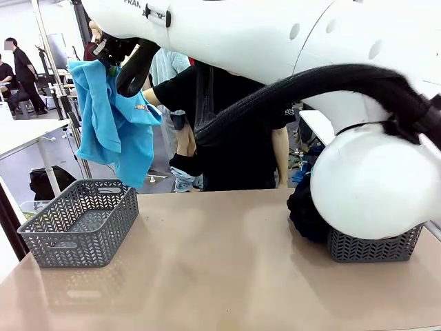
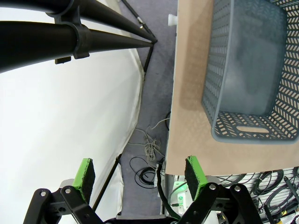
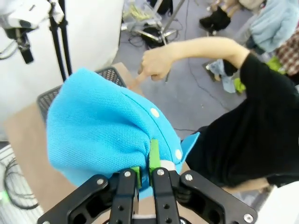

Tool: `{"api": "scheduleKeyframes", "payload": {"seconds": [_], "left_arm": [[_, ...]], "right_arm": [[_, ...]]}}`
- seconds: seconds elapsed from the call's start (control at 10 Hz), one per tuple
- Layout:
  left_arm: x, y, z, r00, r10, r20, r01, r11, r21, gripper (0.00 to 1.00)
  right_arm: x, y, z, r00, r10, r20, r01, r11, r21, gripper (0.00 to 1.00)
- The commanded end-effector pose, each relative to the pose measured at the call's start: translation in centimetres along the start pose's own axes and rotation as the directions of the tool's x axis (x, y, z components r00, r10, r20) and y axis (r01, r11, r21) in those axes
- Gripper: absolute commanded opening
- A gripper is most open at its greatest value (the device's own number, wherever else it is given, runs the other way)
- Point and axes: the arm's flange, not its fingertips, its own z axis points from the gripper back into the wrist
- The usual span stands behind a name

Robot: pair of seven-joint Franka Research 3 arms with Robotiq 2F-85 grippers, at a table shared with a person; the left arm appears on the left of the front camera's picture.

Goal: Sort the tops and bottoms.
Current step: Sort the clothes according to human instructions.

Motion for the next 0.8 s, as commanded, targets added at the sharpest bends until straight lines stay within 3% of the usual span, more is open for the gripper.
{"api": "scheduleKeyframes", "payload": {"seconds": [0.0, 0.4, 0.6, 0.7], "left_arm": [[0.0, 0.0, 0.2, 1.000, 0.014, 0.003, -0.014, 1.000, -0.012, 1.00], [0.0, 0.0, 0.2, 1.000, 0.014, 0.003, -0.014, 1.000, -0.012, 1.00], [0.0, 0.0, 0.2, 1.000, 0.014, 0.003, -0.014, 1.000, -0.012, 1.00], [0.0, 0.0, 0.2, 1.000, 0.014, 0.003, -0.014, 1.000, -0.012, 1.00]], "right_arm": [[6.0, -2.8, -3.4, 0.993, 0.110, 0.045, -0.114, 0.990, 0.086, 0.00], [15.4, -3.7, -10.4, 0.922, 0.291, 0.257, -0.340, 0.925, 0.172, 0.00], [19.5, -4.0, -15.8, 0.871, 0.338, 0.356, -0.444, 0.852, 0.276, 0.00], [20.4, -4.0, -19.4, 0.896, 0.328, 0.300, -0.422, 0.841, 0.339, 0.00]]}}
